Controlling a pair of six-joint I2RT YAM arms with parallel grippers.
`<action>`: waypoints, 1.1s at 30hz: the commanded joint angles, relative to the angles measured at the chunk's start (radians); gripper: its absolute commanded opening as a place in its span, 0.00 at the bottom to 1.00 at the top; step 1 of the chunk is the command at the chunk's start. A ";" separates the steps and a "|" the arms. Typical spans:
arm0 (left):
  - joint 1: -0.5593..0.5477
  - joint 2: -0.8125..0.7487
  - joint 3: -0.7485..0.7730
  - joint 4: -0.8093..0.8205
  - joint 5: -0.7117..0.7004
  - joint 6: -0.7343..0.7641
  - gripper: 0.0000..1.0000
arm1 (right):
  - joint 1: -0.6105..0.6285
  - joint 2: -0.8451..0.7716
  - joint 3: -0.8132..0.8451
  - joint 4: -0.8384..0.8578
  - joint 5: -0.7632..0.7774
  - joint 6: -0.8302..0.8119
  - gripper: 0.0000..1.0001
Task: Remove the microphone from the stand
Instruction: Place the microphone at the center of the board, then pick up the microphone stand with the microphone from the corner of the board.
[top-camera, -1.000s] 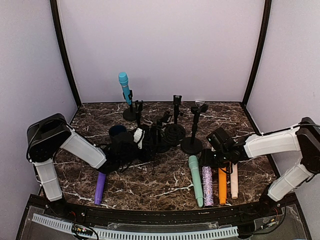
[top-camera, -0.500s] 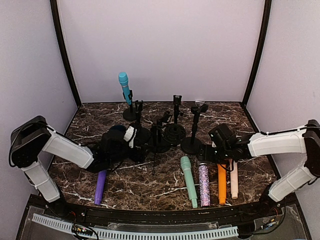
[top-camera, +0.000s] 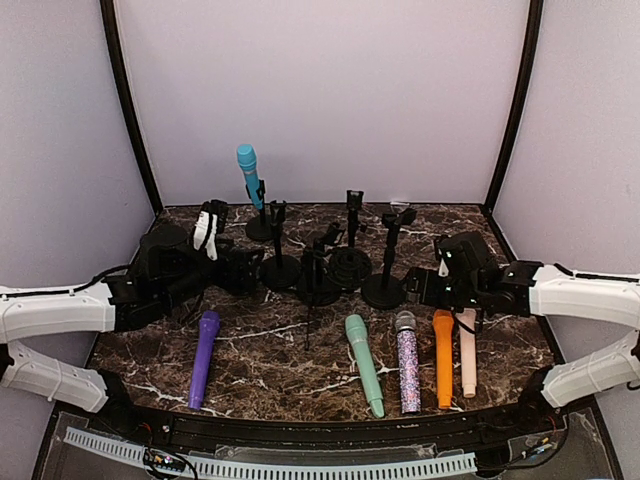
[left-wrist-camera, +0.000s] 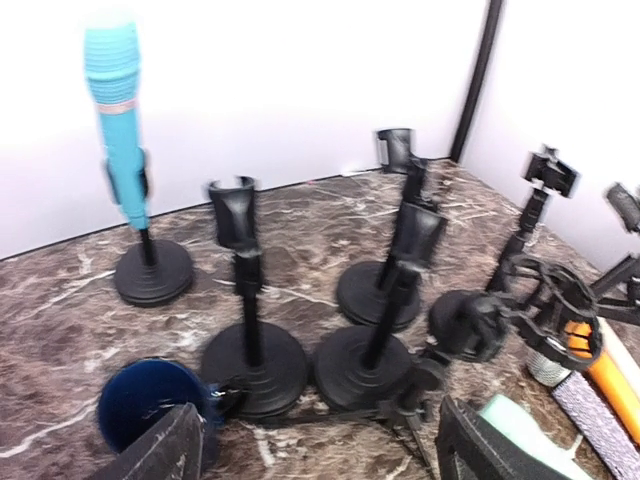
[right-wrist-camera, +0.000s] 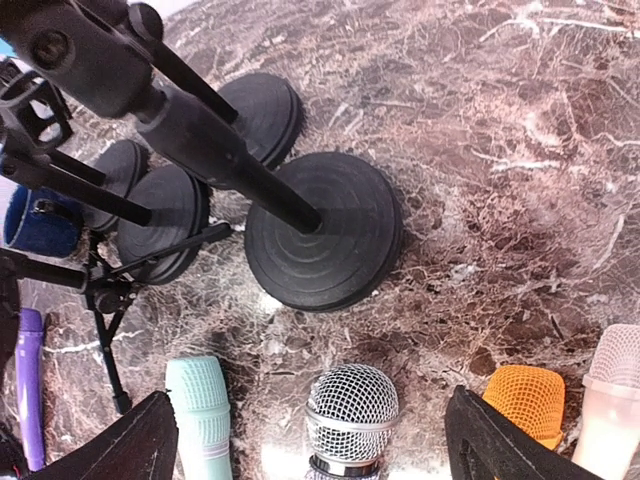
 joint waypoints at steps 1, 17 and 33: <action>0.059 -0.056 0.089 -0.195 -0.043 -0.015 0.85 | 0.004 -0.052 0.019 -0.011 0.026 -0.023 0.96; 0.328 0.280 0.481 -0.190 0.121 0.061 0.87 | -0.044 -0.070 0.026 -0.011 0.004 -0.121 0.98; 0.333 0.670 0.880 -0.054 -0.026 0.281 0.87 | -0.095 -0.067 0.029 0.006 -0.027 -0.121 0.99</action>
